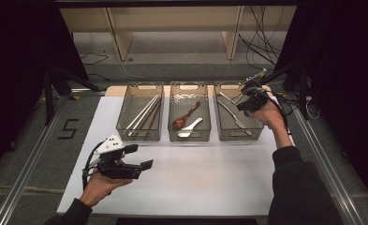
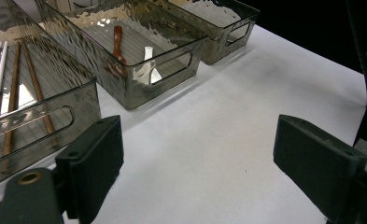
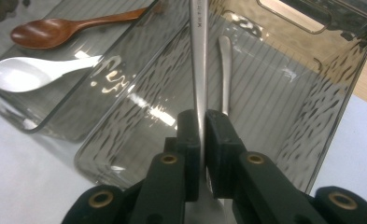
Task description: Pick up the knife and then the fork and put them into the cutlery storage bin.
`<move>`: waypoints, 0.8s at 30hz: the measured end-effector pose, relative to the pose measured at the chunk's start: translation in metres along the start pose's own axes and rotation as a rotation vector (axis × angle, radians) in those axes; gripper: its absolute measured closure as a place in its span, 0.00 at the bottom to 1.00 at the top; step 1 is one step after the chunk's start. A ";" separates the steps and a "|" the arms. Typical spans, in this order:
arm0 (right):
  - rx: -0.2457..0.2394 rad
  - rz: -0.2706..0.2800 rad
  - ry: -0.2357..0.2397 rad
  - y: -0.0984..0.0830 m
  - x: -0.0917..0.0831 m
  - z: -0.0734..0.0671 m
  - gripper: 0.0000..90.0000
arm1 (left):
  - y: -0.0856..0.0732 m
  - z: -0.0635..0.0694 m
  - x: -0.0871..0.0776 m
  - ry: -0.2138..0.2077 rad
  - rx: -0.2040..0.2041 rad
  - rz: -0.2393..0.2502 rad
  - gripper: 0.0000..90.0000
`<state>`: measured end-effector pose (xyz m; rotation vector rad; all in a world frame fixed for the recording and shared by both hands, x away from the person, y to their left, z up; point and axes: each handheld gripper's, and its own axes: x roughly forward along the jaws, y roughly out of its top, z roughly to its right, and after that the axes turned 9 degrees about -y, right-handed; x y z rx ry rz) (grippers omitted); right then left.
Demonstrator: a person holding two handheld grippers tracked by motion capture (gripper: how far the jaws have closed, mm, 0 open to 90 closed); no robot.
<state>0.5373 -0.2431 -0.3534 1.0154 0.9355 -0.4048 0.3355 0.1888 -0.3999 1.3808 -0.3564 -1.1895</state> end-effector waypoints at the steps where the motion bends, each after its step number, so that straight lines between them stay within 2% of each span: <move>1: 0.001 -0.002 -0.004 0.001 0.002 0.000 0.95 | 0.000 0.000 0.000 0.000 0.001 0.000 0.17; 14: 0.030 -0.045 -0.049 0.002 0.017 0.000 0.95 | 0.000 0.000 -0.001 -0.004 0.001 0.003 0.17; 24: 0.024 -0.061 -0.072 0.004 0.025 -0.003 0.94 | 0.000 0.001 -0.001 -0.004 -0.001 0.006 0.17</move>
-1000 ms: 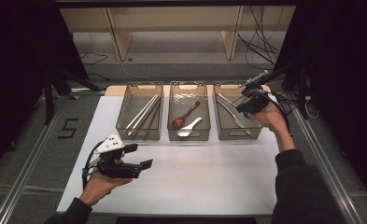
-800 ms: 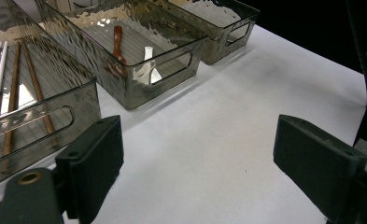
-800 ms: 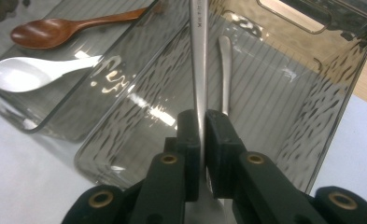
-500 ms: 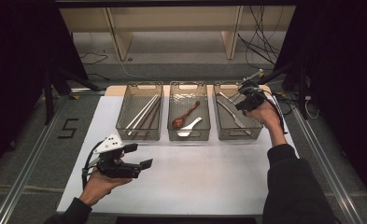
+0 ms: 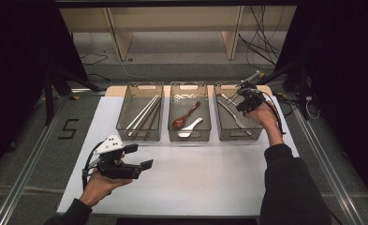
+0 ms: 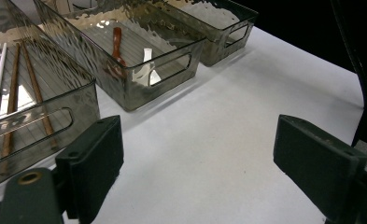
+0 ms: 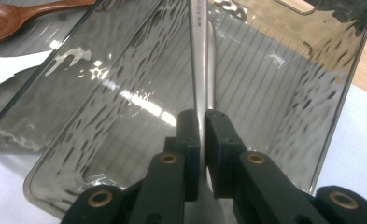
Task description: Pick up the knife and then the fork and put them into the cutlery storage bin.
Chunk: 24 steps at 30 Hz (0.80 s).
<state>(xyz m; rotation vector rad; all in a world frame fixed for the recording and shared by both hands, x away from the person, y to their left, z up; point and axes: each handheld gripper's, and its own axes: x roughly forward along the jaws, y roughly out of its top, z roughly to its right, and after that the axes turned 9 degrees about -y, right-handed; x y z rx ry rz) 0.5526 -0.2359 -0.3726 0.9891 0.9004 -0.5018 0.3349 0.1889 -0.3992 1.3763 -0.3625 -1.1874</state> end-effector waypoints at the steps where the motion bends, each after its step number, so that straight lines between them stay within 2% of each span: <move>1: 0.000 0.003 0.002 0.000 0.001 -0.001 0.94 | 0.000 0.000 0.000 0.000 0.000 0.000 0.17; 4: 0.000 0.028 -0.009 0.002 0.002 -0.003 0.93 | 0.000 0.000 0.000 0.000 0.000 -0.002 0.17; 6: 0.007 0.055 0.006 0.003 0.002 -0.002 0.86 | 0.000 0.000 0.000 -0.001 0.000 -0.003 0.17; 15: 0.013 0.112 0.044 0.000 -0.012 -0.004 0.70 | 0.000 0.000 0.000 0.000 0.002 -0.004 0.17; 21: 0.019 0.174 0.112 -0.007 -0.023 -0.011 0.59 | 0.000 -0.001 -0.001 0.004 -0.006 0.006 0.17; 24: 0.047 0.195 0.159 -0.014 -0.028 -0.015 0.54 | 0.000 -0.001 -0.001 0.003 -0.006 0.007 0.17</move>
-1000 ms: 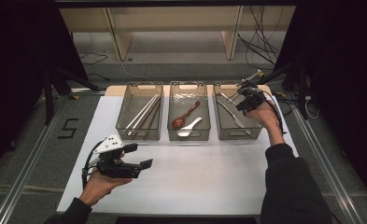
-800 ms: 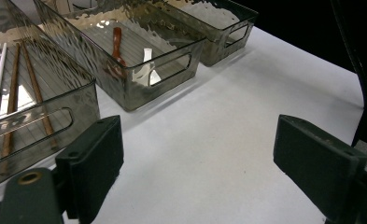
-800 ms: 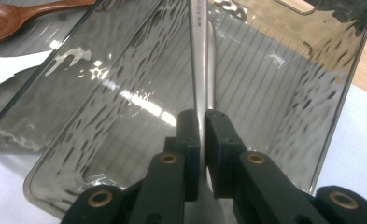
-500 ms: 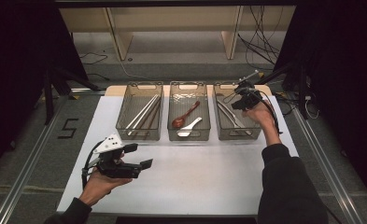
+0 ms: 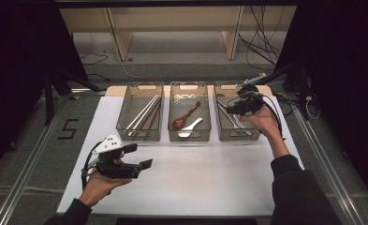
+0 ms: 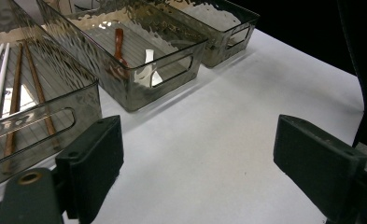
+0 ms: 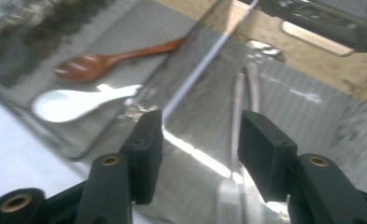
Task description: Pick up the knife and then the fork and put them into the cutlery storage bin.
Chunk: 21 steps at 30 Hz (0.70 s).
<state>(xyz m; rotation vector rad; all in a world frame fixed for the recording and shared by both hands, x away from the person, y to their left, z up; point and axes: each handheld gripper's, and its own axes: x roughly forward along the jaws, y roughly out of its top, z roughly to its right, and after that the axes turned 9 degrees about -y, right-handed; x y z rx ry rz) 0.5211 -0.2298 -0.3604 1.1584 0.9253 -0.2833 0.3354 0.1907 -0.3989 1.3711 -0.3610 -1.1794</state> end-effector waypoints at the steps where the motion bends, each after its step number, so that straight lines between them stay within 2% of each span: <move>1: 0.007 0.013 0.015 -0.003 -0.002 -0.002 0.53 | 0.000 0.000 0.000 0.000 0.001 -0.001 0.17; 7: 0.026 0.070 0.062 -0.018 -0.012 -0.016 0.41 | 0.000 0.000 0.000 -0.005 -0.006 0.000 0.17; 14: 0.045 0.137 0.112 -0.028 -0.025 -0.029 0.39 | 0.000 -0.001 0.000 -0.007 -0.014 0.003 0.17; 21: 0.049 0.183 0.137 -0.032 -0.034 -0.040 0.37 | -0.001 -0.001 0.000 -0.007 -0.016 0.002 0.17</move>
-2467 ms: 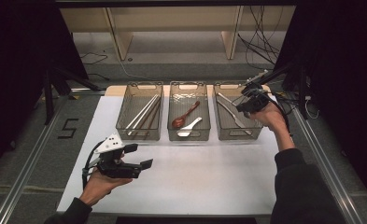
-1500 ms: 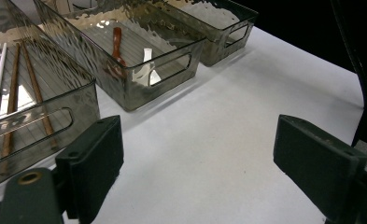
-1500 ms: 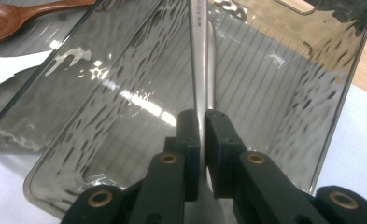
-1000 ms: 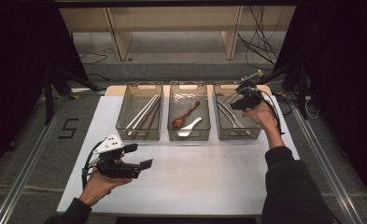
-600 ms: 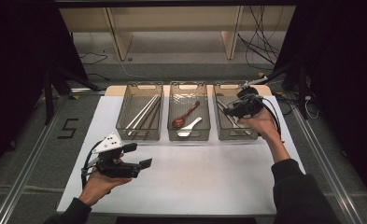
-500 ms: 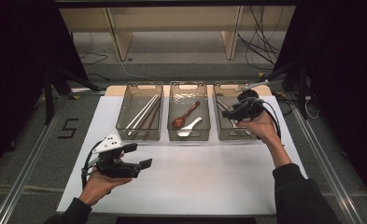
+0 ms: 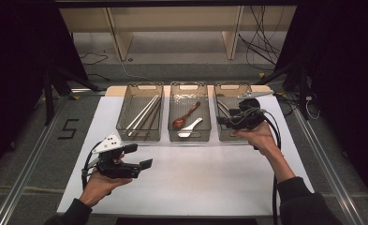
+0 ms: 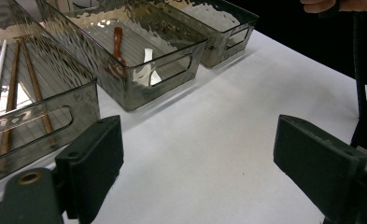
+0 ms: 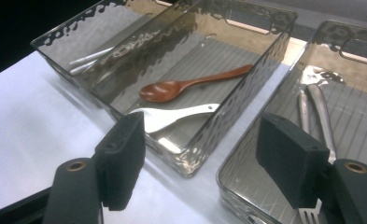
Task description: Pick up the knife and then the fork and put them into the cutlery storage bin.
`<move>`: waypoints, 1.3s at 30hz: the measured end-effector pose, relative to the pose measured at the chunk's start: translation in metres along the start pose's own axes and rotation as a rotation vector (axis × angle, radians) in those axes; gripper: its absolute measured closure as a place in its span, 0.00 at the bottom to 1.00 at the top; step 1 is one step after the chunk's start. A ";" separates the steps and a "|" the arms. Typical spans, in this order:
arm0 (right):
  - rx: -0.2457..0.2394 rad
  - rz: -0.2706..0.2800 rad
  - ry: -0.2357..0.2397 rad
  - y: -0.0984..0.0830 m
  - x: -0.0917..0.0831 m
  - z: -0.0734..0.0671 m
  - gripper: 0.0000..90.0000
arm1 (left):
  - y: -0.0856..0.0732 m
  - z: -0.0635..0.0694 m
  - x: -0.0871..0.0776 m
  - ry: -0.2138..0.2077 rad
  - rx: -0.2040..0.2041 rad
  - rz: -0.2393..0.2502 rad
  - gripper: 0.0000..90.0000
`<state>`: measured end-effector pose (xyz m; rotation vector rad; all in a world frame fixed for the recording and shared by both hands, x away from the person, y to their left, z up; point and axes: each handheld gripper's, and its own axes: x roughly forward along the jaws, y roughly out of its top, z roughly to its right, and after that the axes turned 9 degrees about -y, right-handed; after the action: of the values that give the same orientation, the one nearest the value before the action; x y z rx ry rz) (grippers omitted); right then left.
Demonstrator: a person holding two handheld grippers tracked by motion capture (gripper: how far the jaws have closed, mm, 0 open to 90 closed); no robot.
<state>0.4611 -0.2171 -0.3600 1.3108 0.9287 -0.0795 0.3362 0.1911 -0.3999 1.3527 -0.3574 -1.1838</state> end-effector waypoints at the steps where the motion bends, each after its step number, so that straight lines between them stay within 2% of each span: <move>1: 0.004 0.004 0.003 0.000 -0.001 -0.001 0.37 | 0.000 0.000 0.000 0.000 0.000 0.001 0.17; 7: 0.001 0.028 0.017 -0.004 -0.004 -0.008 0.34 | 0.000 0.000 0.000 -0.002 -0.002 0.000 0.17; 16: 0.014 0.050 0.035 -0.018 -0.010 -0.018 0.30 | 0.000 0.000 0.000 -0.005 -0.003 0.002 0.17; 24: -0.002 0.083 0.057 -0.028 -0.018 -0.030 0.24 | 0.000 0.000 0.000 -0.005 -0.002 -0.004 0.17; 39: -0.019 0.126 0.055 -0.050 -0.030 -0.044 0.24 | -0.001 0.000 0.000 -0.009 -0.003 -0.007 0.17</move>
<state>0.3914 -0.2086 -0.3793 1.3567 0.8887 0.0630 0.3357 0.1909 -0.4003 1.3477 -0.3575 -1.1966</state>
